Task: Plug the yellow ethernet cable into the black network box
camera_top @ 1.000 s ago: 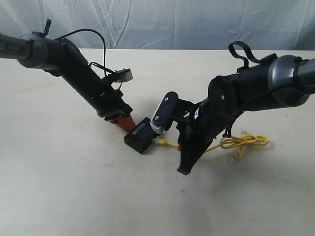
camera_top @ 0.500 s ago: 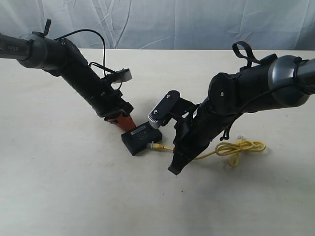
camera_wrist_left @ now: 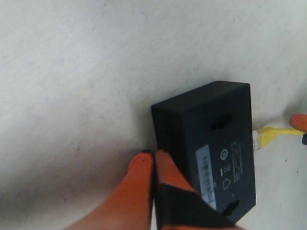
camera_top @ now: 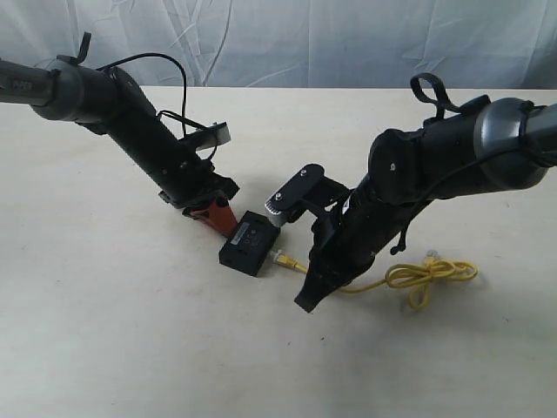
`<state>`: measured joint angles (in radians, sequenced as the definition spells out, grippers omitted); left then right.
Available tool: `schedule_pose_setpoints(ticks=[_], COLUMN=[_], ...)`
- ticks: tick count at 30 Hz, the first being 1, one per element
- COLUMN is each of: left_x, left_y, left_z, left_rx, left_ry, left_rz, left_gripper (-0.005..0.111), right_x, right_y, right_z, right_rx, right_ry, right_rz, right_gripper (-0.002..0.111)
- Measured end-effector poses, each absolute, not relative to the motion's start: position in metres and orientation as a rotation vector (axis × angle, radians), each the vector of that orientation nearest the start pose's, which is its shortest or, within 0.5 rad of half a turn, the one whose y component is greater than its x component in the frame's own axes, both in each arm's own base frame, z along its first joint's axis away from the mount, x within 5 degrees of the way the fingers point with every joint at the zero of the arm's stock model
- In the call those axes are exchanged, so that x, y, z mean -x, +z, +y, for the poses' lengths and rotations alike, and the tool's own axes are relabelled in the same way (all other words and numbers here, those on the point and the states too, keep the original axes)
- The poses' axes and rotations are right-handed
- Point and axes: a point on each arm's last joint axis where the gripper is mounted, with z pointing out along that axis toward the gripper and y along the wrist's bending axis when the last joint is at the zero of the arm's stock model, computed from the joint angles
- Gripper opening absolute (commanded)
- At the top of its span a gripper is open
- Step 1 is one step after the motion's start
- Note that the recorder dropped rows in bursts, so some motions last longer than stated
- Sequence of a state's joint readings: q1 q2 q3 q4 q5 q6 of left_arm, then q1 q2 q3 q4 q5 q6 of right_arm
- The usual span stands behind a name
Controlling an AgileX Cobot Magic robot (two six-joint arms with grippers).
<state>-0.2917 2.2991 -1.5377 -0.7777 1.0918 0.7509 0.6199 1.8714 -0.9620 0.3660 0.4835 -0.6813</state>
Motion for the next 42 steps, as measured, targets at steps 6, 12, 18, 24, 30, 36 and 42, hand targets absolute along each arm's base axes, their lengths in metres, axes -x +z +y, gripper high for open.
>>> schedule_pose_setpoints(ticks=[6,12,18,24,30,36,42], left_x=[-0.389,-0.389,-0.389,-0.389,-0.389,-0.389,-0.388], left_y=[0.098,0.098,0.098,0.098,0.098,0.098,0.098], left_z=[-0.176,-0.176,-0.176,-0.176,-0.176,-0.176,-0.176], left_rx=[-0.880,-0.877,-0.876,-0.876,-0.876,-0.895,-0.930], left_ry=[-1.049,-1.050,-1.050,-1.050,-1.050,-1.048,-1.054], left_rz=[2.862,2.864,2.865,2.865,2.865,2.854,2.843], left_gripper=[0.000,0.000,0.000,0.000,0.000,0.000,0.000], right_x=[-0.263,-0.265,-0.264,-0.264,-0.267,-0.268,-0.271], right_y=[0.127,0.127,0.127,0.127,0.128,0.126,0.115], right_z=[0.206,0.207,0.206,0.207,0.207,0.208,0.209], right_rx=[1.364,1.340,1.346,1.359,1.346,1.350,1.358], right_ry=[0.289,0.288,0.289,0.286,0.274,0.267,0.252], right_rz=[2.503,2.492,2.500,2.490,2.463,2.452,2.449], right_gripper=[-0.001,-0.001,-0.001,-0.001,-0.001,-0.001,-0.001])
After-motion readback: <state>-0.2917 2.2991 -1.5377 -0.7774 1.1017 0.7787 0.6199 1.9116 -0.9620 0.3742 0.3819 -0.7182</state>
